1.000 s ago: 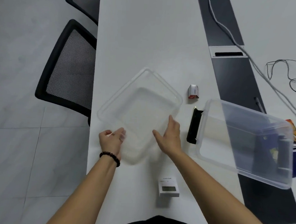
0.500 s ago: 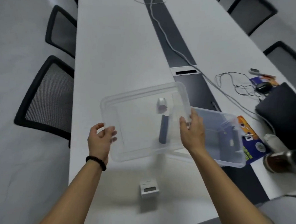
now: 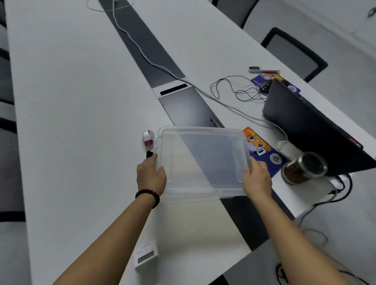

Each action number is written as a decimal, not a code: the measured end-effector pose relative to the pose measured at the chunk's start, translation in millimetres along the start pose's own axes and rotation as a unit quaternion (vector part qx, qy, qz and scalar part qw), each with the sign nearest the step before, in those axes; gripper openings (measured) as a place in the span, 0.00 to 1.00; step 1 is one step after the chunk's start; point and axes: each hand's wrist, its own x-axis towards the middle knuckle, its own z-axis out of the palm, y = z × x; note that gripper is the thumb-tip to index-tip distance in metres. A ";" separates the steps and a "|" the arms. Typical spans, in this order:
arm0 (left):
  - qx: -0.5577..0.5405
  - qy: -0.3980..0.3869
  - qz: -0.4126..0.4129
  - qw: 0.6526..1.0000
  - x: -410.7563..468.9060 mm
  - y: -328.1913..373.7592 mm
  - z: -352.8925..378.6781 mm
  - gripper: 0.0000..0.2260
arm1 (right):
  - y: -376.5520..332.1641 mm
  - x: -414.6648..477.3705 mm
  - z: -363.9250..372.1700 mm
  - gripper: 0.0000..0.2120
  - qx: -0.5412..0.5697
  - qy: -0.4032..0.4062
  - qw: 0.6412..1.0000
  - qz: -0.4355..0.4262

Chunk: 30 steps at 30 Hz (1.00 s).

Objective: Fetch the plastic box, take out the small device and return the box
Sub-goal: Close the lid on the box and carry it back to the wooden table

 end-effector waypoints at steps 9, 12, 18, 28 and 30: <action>0.020 0.063 -0.025 0.998 -16.9 -12.6 0.7 0.20 | -10.2 0.5 7.9 0.22 0.022 -0.019 0.999 -0.026; 0.020 0.071 -0.029 0.997 -25.5 -20.4 -8.3 0.19 | -10.7 -10.4 8.0 0.22 0.035 -0.029 0.998 -0.041; 0.023 0.063 -0.024 0.997 -38.6 -42.5 -22.8 0.16 | 0.2 -43.8 11.0 0.19 0.038 -0.038 0.997 -0.061; 0.022 0.016 -0.029 0.999 -48.7 -53.2 -23.0 0.20 | 18.4 -65.4 19.8 0.21 0.008 -0.004 0.999 -0.032; -0.002 0.021 -0.044 0.999 -46.2 -52.5 -22.9 0.19 | 19.1 -61.5 23.3 0.20 0.066 -0.010 0.998 -0.006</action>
